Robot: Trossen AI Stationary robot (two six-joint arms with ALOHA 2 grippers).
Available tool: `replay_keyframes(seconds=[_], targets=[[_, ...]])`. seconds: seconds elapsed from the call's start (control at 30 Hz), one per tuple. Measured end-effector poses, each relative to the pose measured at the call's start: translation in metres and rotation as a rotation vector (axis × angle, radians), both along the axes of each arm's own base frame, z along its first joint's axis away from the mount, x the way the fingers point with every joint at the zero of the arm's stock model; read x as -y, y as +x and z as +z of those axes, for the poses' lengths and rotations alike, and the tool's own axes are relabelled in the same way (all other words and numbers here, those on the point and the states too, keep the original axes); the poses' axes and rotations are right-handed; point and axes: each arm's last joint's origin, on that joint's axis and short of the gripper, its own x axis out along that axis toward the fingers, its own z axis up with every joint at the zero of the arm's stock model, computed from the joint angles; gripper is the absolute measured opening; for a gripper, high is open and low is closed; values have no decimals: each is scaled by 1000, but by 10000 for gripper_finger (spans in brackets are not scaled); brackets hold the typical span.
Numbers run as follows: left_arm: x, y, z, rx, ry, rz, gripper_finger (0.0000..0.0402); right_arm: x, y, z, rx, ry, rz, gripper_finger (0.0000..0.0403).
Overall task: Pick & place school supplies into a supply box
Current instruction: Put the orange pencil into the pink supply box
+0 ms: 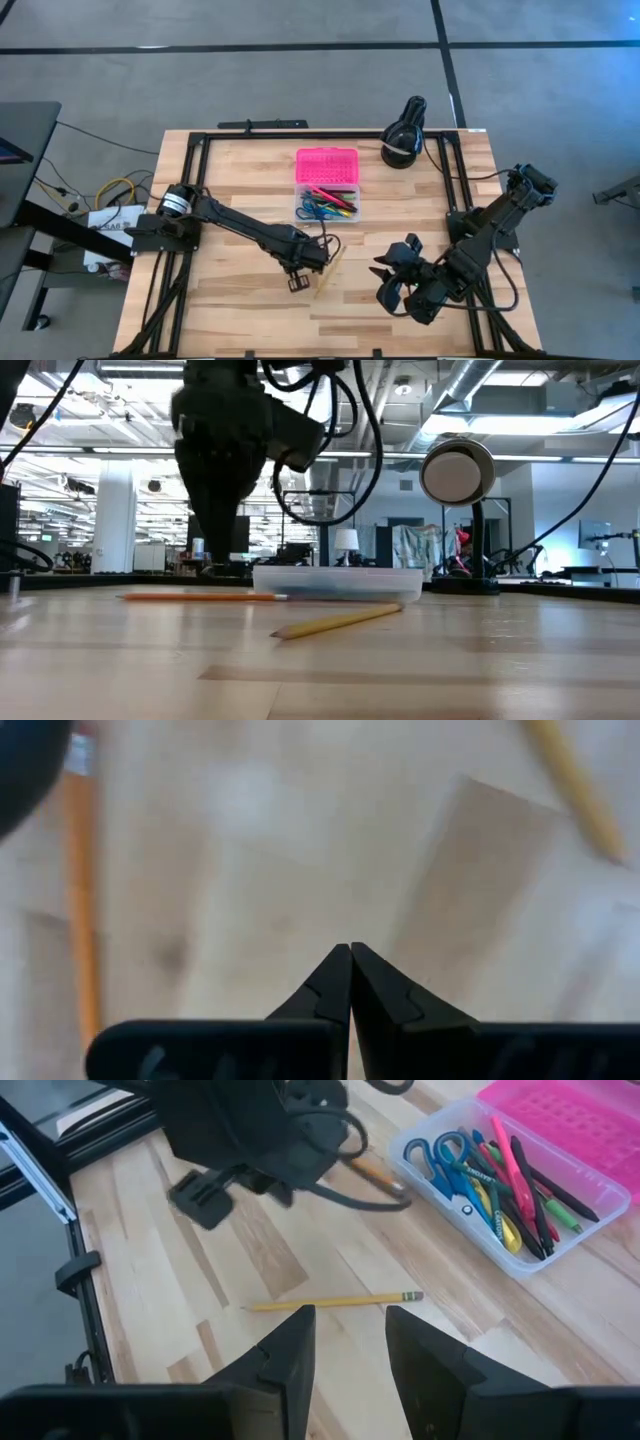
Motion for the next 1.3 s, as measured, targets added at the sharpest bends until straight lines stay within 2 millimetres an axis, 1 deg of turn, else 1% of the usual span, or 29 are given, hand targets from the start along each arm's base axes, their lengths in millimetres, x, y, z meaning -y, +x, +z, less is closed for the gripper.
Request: replay_keyframes(seconds=[0.1, 0.2, 0.3, 0.37, 0.43, 0.53, 0.67, 0.8, 0.9, 0.97, 1.03, 1.17, 1.3], targets=[[-6, -4, 0, -33, 87, -2, 2, 0, 0, 0, 0, 1, 0, 117], [-9, -10, 1, -82, 159, -39, 1, 0, 0, 0, -1, 1, 2, 117], [-14, -21, 14, -119, 284, -90, 1, -2, -1, 0, 0, 2, 6, 117], [-20, -24, 27, -97, 368, -147, 1, -2, -1, 0, -1, 4, 7, 117], [-30, -25, 38, -60, 403, -194, 0, -2, -1, 0, -1, 4, 7, 117], [-50, -25, 58, 12, 364, -203, 5, -2, -1, 0, 2, 6, 5, 117], [-76, -31, 80, 67, 296, -201, 25, -4, 0, -2, 4, 6, 5, 117], [-99, -36, 91, 93, 182, -284, 57, -10, 4, -10, 1, -9, 2, 117], [-112, -36, 91, 105, 86, -349, 87, -18, 7, -18, -2, -19, 11, 117], [-117, -37, 91, 110, 50, -381, 107, -22, 11, -26, -10, -28, 10, 117], [-122, -37, 86, 118, 34, -400, 124, -27, 14, -34, -15, -30, 9, 117], [-130, -44, 63, 74, -21, -397, 151, -33, 19, -46, -20, -20, -12, 117], [-130, -52, 31, 53, -74, -387, 166, -39, 19, -53, -20, -9, -20, 117]])
